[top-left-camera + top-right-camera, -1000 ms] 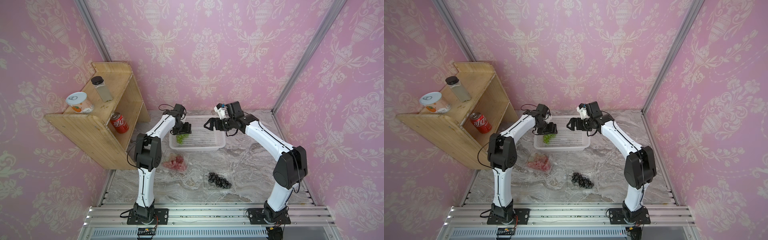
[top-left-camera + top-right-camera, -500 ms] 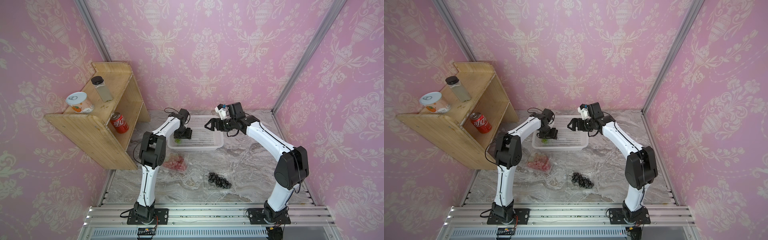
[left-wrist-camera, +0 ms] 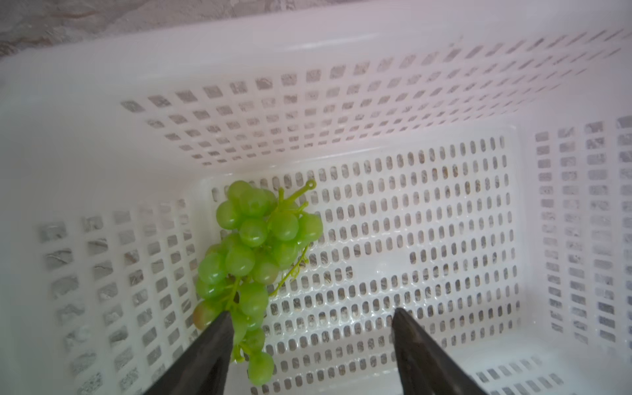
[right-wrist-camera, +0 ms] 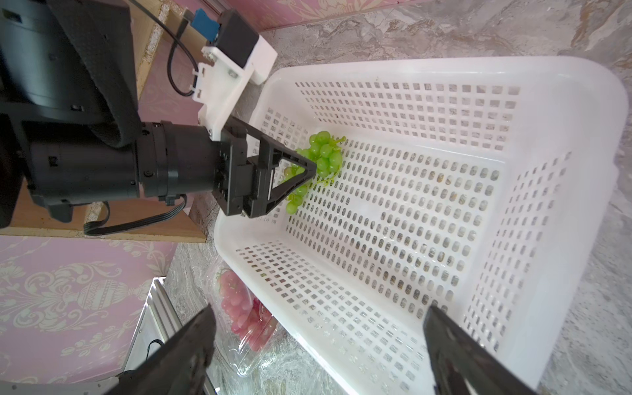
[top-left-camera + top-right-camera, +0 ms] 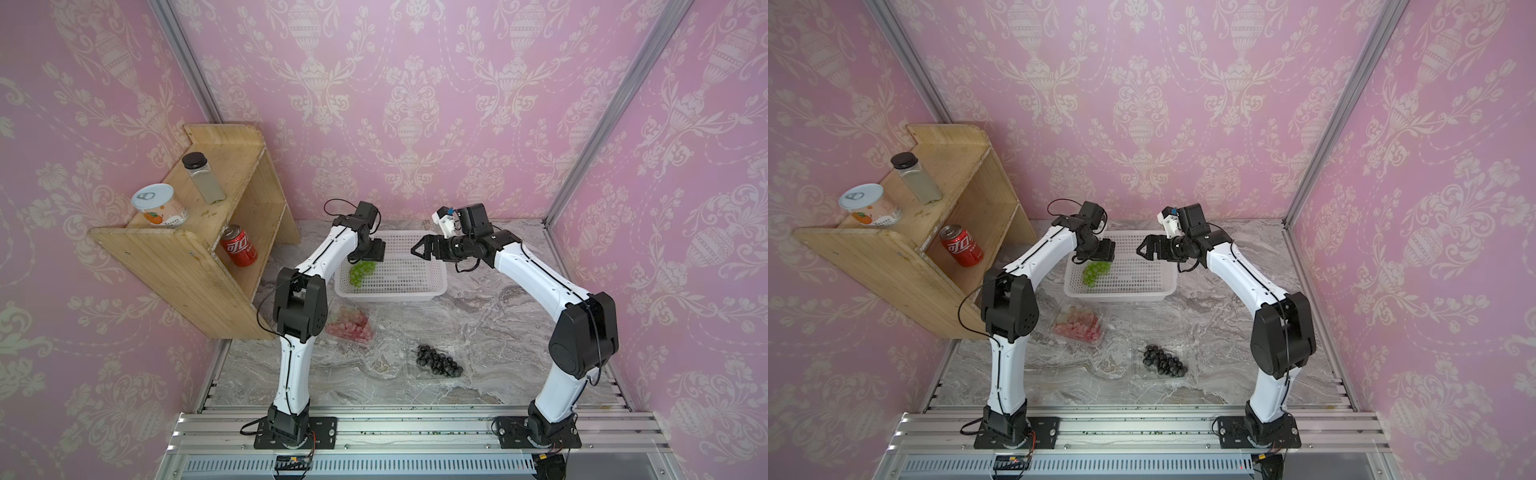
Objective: Pack grapes into containers
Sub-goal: Pick up the grape from the basket.
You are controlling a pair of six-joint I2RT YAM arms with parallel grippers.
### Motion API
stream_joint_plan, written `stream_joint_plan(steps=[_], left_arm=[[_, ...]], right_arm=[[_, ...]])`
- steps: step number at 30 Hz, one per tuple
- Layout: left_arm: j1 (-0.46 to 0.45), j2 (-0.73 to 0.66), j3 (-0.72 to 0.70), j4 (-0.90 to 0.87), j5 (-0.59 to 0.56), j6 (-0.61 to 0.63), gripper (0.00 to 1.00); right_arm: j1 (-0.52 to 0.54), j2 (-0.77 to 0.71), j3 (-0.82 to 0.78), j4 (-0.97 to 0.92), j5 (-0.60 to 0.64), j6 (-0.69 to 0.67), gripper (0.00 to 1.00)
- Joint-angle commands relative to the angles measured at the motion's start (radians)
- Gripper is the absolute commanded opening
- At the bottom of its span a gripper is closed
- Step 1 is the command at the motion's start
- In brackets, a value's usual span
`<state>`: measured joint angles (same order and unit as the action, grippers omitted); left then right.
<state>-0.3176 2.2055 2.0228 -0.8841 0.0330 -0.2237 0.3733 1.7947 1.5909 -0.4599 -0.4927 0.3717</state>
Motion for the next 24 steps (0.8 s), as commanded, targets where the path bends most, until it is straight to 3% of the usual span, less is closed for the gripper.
stream_joint_plan(steps=[1,7,24], left_arm=[[-0.004,0.089,0.077,-0.076,-0.08,0.04,0.74],[-0.001,0.175,0.163,-0.124,-0.104,0.061,0.75],[0.014,0.193,0.038,-0.061,-0.039,0.052,0.74]], right_arm=[[-0.008,0.004,0.0,0.0,-0.021,0.013,0.95],[-0.014,0.014,0.011,-0.003,-0.021,0.016,0.95],[-0.013,-0.004,0.009,-0.009,-0.017,0.022,0.94]])
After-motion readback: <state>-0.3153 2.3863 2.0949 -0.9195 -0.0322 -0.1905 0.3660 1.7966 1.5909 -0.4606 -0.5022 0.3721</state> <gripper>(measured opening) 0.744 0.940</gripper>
